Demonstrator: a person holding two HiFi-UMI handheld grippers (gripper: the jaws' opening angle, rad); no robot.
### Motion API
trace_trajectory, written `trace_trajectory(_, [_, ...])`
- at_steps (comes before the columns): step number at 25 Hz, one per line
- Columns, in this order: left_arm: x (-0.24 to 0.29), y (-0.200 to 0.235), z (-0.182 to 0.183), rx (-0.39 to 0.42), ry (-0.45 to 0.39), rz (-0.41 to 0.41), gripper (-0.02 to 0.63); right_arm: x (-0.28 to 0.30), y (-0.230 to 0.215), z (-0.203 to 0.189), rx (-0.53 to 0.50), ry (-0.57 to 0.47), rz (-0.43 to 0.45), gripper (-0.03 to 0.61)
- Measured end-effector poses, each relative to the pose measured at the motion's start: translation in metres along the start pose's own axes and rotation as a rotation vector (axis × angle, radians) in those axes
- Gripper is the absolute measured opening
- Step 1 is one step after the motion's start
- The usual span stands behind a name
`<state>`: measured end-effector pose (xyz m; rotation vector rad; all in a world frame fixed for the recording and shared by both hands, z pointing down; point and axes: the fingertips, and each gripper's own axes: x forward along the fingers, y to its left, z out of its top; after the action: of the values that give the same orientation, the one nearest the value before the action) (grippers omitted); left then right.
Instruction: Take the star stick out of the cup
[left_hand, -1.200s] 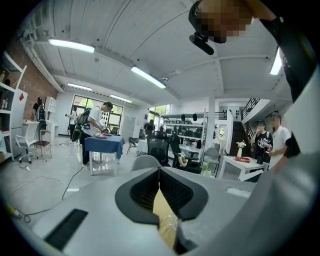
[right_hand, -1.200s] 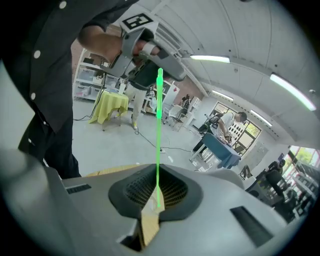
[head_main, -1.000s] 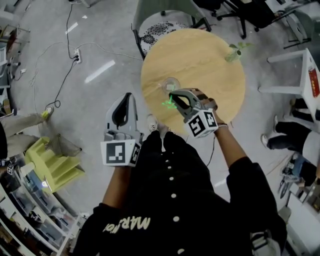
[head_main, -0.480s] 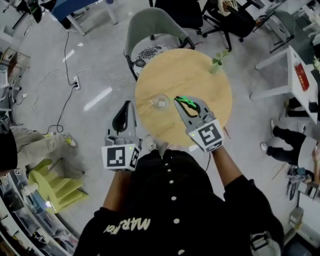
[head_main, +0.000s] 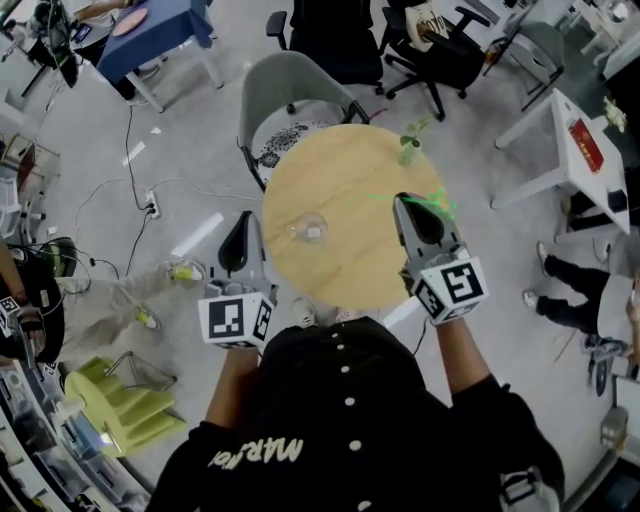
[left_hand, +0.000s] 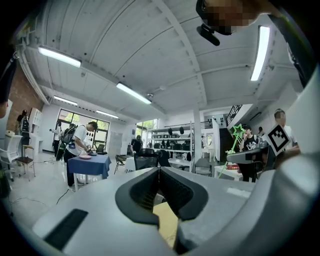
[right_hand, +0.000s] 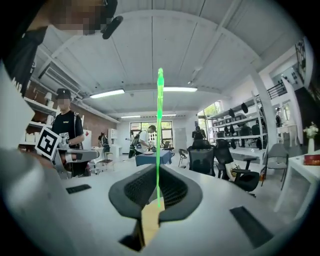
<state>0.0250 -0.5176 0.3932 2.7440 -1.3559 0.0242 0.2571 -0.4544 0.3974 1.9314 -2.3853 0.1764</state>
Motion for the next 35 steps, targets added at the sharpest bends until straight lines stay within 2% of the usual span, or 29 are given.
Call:
trace_trajectory(8, [0.006,-0.007,0.026,0.023,-0.028,-0.019,0.003,-0.038,-0.038,0.043,0.015,-0.100,-0.122,0.018])
trace_trajectory(15, [0.014,-0.014,0.040,0.029,-0.047,-0.031,0.003,-0.055,-0.060,0.053,0.003,-0.128,-0.202,0.018])
trace_trajectory(35, [0.018,-0.008,0.039,0.019,-0.048,-0.031,0.003,-0.046,-0.054,0.054,-0.035,-0.118,-0.217,0.017])
